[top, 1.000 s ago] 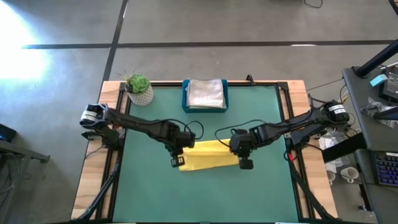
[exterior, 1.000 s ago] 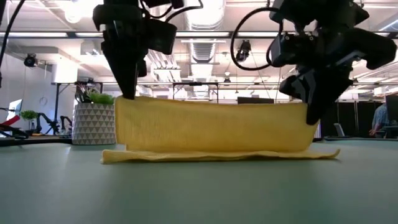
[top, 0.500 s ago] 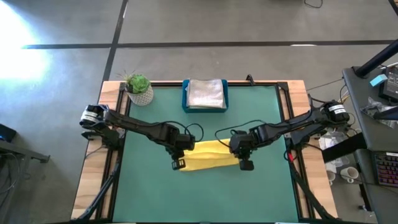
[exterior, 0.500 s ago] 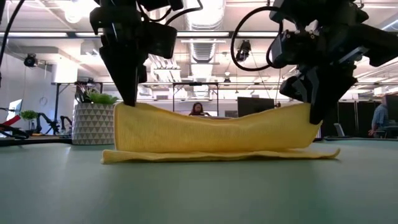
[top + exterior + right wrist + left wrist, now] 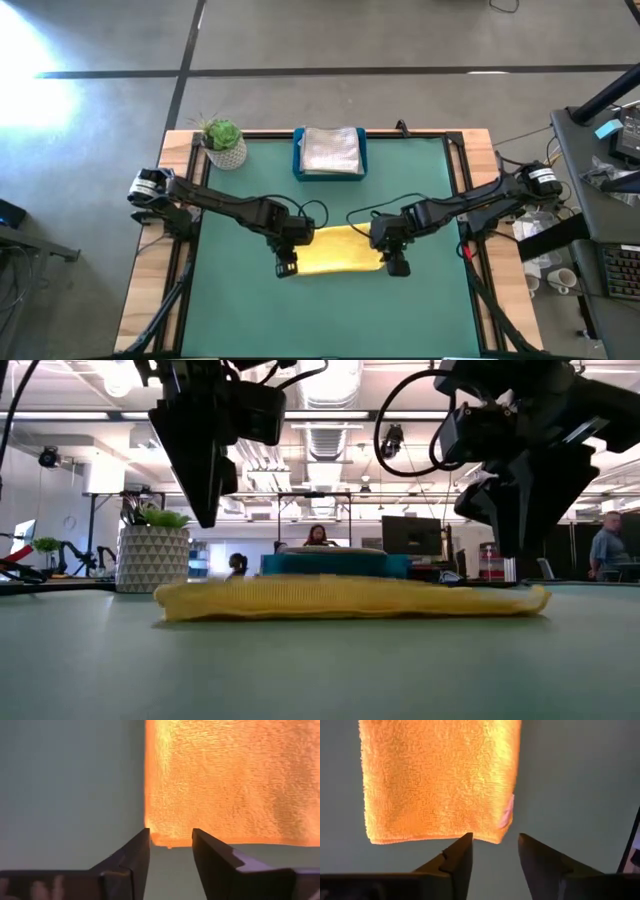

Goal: Fold microfiber towels
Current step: Fold the yellow microfiber towel

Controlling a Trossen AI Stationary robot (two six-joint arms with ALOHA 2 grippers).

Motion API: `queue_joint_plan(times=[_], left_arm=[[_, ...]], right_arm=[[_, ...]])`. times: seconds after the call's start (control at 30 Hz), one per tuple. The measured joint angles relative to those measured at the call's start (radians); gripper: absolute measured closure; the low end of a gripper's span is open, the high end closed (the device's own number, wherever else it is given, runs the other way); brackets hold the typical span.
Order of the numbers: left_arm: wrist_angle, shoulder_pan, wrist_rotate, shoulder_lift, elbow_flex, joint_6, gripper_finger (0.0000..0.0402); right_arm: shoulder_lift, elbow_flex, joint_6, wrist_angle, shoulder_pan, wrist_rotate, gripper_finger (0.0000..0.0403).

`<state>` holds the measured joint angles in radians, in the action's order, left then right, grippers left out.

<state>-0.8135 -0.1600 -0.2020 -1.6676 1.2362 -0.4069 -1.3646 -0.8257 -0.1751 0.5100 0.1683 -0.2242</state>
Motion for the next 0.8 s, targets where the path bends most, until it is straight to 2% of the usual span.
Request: queue_joint_plan(times=[0.2,0.37,0.6,0.8], left_arm=[[0.023,0.018,0.081,0.000,-0.002,0.030,0.0254],[0.071,0.044,0.160,-0.006,-0.003,0.099,0.0253],[0.172,0.086,0.159,-0.064,-0.004,0.132,0.0253],[0.227,0.093,0.155,-0.121,-0.005,0.137,0.0257]], right_arm=[[0.003,-0.001,0.009,-0.006,-0.003,0.011,0.0248],[0.007,-0.001,-0.014,0.014,-0.003,0.023,0.0253],[0.051,-0.001,-0.096,0.031,-0.003,0.029,0.0271],[0.064,-0.002,-0.119,0.024,-0.020,0.144,0.0289]])
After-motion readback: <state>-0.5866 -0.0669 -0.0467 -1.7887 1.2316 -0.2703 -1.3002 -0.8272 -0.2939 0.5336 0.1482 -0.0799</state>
